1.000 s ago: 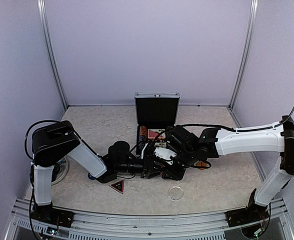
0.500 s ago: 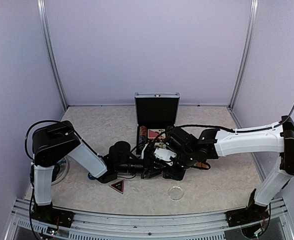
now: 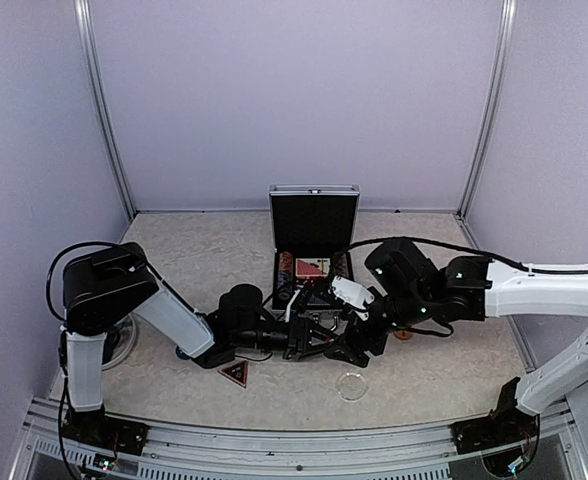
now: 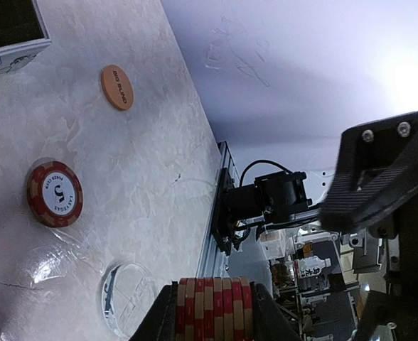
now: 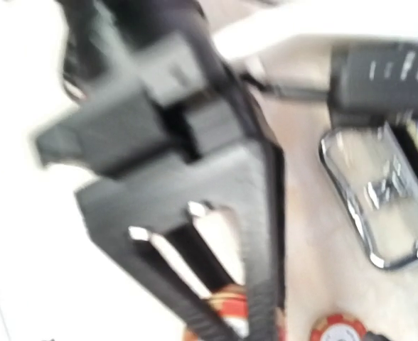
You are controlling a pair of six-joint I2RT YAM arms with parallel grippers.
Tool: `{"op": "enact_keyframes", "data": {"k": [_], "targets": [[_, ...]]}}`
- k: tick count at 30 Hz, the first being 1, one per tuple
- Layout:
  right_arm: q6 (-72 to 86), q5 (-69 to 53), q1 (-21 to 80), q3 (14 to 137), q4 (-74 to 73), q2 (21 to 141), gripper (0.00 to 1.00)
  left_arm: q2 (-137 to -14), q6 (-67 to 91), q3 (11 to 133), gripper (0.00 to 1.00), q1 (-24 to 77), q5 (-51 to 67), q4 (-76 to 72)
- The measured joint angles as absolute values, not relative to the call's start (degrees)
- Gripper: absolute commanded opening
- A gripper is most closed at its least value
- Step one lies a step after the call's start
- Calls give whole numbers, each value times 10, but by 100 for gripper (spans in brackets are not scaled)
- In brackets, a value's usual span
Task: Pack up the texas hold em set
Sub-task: Pass from the right arm to the left
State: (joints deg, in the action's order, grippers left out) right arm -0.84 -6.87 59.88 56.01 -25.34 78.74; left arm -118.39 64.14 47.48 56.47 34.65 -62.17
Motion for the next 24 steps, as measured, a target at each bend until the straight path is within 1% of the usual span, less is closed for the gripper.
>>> {"op": "enact_keyframes", "data": {"k": [5,9,24], "targets": [[7,-97,598,536,-214,717,99,-1169,618,471,3,565,347,-611],[16,-90,595,522,-199,686,99,-1151,588,469,3,564,343,-585],[27,-39,575,508,-180,695,99,-1064,406,487,3,564,260,-359]]}}
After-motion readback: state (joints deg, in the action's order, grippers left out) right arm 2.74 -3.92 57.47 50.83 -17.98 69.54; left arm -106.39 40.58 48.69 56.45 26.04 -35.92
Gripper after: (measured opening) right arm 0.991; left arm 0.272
